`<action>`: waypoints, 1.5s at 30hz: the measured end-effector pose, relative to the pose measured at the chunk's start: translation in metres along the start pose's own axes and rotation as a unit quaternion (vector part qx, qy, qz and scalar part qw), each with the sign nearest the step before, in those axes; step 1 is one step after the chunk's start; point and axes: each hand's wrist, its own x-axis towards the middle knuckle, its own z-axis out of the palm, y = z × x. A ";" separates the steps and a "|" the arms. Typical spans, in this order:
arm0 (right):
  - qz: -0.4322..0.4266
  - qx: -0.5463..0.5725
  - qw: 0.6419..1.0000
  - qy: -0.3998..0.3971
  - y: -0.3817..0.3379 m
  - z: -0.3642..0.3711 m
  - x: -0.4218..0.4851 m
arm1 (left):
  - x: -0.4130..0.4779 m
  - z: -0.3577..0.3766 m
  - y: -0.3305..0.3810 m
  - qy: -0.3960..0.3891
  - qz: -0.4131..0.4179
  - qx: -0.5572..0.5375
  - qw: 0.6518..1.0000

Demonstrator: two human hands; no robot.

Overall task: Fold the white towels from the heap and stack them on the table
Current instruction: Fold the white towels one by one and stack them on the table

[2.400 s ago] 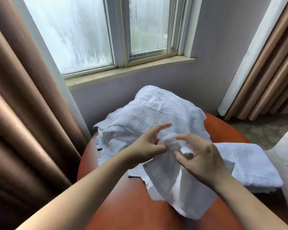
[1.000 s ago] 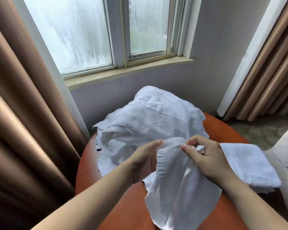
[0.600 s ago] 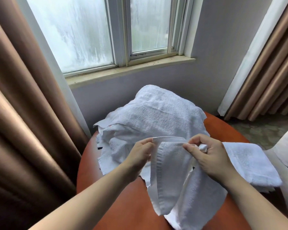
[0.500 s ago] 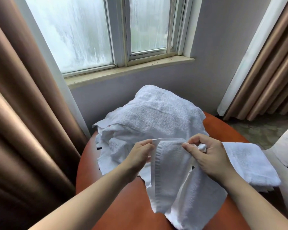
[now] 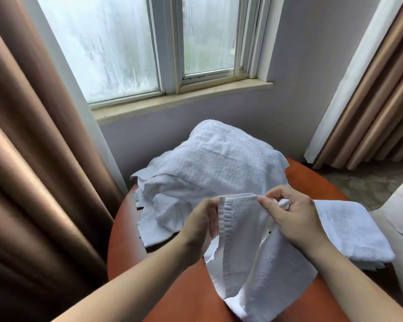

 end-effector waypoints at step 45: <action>0.227 -0.123 0.966 -0.023 0.026 -0.080 0.072 | 0.030 -0.102 0.067 0.329 0.075 0.306 0.890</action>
